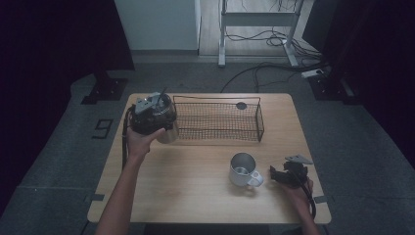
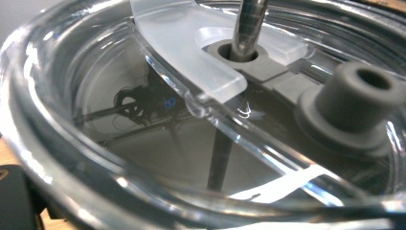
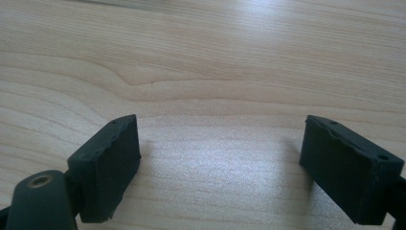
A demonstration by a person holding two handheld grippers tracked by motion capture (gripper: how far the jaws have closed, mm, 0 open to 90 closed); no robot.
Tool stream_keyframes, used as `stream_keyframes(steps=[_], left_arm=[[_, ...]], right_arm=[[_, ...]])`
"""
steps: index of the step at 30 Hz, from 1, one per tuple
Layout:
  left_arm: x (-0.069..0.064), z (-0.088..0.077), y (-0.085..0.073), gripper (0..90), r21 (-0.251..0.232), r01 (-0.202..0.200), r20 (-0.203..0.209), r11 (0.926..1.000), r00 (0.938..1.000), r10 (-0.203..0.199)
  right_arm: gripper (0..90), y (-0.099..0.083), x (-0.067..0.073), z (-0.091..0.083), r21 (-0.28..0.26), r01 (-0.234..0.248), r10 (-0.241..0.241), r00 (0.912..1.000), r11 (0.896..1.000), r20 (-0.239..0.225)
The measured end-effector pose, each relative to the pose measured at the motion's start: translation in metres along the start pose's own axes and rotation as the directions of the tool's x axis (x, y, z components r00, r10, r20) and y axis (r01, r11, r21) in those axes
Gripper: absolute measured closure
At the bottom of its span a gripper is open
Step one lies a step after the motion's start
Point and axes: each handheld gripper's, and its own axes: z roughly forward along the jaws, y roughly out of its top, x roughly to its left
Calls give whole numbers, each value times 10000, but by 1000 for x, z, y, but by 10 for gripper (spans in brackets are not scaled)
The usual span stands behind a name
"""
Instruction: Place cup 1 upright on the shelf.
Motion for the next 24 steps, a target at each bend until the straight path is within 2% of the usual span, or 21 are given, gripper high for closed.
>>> stream_keyframes(steps=[14, 24], left_arm=[[-4, 6, 7, 38, 9, -6, 106, 10000, 9999, 6], [-3, 12, 11, 38, 49, 161, 167, 9999, 9997, -162]], right_arm=[[133, 0, 0, 0, -23, -10, 10, 10000, 10000, 9], [133, 0, 0, 0, -21, -6, 6, 10000, 10000, 8]])
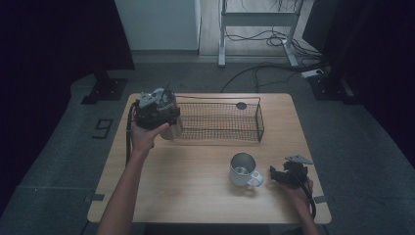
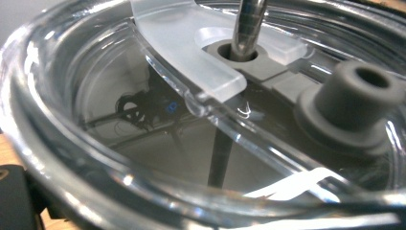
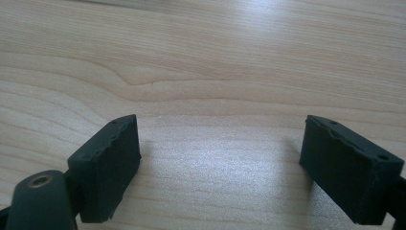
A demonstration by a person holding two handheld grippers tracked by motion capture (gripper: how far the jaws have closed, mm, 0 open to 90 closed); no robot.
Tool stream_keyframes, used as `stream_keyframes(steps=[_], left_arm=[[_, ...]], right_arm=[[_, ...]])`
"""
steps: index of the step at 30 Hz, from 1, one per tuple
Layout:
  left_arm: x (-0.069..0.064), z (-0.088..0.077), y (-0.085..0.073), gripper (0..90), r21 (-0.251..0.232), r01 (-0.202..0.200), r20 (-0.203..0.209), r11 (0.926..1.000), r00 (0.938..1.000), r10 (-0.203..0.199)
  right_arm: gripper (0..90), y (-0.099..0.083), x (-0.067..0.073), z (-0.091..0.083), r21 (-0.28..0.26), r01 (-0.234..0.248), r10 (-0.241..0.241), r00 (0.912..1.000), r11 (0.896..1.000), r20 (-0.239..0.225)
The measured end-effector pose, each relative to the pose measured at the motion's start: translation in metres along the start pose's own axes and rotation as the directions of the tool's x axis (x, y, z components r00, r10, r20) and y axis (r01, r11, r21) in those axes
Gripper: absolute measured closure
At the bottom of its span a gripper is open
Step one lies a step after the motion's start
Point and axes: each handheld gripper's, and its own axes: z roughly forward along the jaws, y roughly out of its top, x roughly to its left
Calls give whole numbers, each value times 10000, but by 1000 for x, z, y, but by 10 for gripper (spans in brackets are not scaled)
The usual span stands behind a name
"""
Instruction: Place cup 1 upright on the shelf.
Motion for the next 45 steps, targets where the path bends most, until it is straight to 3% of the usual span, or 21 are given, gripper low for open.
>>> stream_keyframes(steps=[9, 45], left_arm=[[-1, 10, 3, 38, 130, -72, -132, 9999, 9999, 74], [-17, 36, 18, 38, 120, 3, 171, 9999, 9999, -5]], right_arm=[[133, 0, 0, 0, -2, 10, -10, 10000, 10000, -3], [133, 0, 0, 0, -3, 10, -10, 10000, 10000, -1]])
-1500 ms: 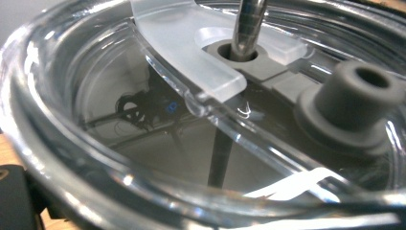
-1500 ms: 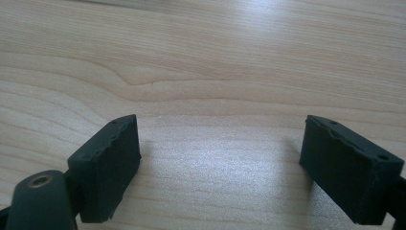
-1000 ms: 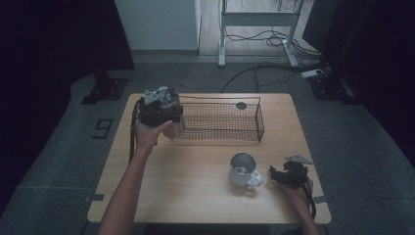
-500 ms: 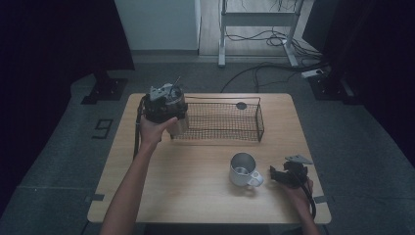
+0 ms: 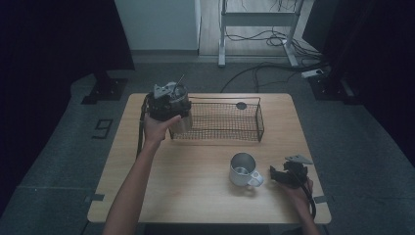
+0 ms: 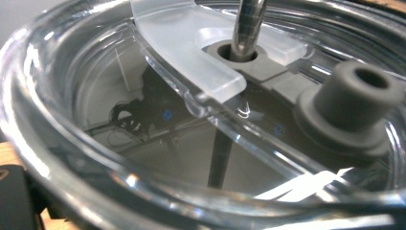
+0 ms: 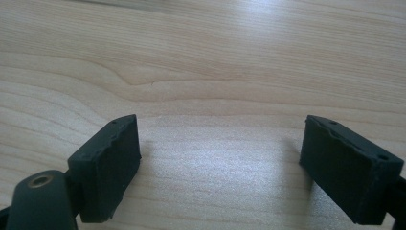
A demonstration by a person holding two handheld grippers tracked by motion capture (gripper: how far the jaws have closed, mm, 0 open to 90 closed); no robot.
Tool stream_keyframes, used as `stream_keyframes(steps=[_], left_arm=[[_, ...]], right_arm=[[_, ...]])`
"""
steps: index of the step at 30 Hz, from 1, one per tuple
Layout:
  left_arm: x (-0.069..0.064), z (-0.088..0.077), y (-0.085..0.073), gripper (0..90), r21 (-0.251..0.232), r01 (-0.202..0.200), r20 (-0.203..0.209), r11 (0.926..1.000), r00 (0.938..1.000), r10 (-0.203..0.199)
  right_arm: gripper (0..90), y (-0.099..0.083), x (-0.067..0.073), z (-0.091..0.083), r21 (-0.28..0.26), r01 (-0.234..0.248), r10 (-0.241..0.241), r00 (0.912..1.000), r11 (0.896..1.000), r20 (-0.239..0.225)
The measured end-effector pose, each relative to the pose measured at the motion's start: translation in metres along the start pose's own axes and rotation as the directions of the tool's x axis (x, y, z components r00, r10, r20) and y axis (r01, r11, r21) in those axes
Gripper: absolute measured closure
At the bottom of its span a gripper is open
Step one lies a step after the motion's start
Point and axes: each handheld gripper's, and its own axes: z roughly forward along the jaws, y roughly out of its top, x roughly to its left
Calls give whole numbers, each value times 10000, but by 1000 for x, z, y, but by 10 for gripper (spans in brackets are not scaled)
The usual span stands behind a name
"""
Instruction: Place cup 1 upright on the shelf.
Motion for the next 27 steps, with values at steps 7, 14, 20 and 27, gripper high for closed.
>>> stream_keyframes(steps=[7, 14, 20, 27], left_arm=[[-2, 4, 2, 38, 62, -19, 27, 10000, 10000, 19], [-6, 8, 7, 38, 88, -121, 57, 9999, 9999, 120], [-9, 12, 11, 38, 93, -152, 145, 9998, 9998, 151], [-12, 16, 14, 38, 122, -222, 171, 9997, 9996, 220]], right_arm=[[133, 0, 0, 0, 0, 0, 0, 10000, 10000, -2], [133, 0, 0, 0, 1, -2, 2, 10000, 10000, -6], [133, 0, 0, 0, 0, -2, 2, 10000, 10000, -7], [133, 0, 0, 0, 1, -3, 3, 10000, 10000, -9]])
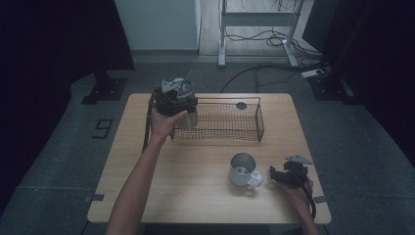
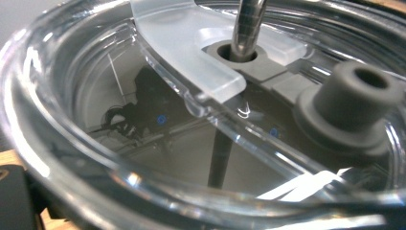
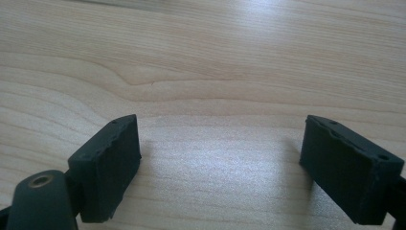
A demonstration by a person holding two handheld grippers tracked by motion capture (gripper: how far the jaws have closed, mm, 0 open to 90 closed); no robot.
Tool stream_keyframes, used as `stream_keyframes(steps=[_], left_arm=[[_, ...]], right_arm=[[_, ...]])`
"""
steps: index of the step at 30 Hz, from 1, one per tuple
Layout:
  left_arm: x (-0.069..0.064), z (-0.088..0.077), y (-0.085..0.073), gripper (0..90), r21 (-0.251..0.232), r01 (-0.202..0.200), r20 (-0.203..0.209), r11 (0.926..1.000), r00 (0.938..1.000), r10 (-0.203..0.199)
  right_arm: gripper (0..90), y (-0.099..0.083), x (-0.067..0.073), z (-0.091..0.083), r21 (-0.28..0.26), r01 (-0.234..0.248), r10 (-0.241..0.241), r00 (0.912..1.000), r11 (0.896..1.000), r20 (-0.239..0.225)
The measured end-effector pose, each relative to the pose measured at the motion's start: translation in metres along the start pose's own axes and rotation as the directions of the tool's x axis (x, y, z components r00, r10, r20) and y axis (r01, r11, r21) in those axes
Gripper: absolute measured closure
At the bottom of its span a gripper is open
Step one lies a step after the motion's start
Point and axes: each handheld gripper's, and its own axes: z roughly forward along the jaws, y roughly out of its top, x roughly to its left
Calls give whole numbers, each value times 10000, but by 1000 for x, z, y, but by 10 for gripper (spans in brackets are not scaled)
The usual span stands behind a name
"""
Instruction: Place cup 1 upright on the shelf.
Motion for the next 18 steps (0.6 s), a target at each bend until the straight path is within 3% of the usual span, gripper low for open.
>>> stream_keyframes(steps=[18], left_arm=[[-5, 13, 9, 38, 66, -106, 78, 9999, 9999, 106]], right_arm=[[133, 0, 0, 0, 8, -7, 7, 10000, 10000, -6]])
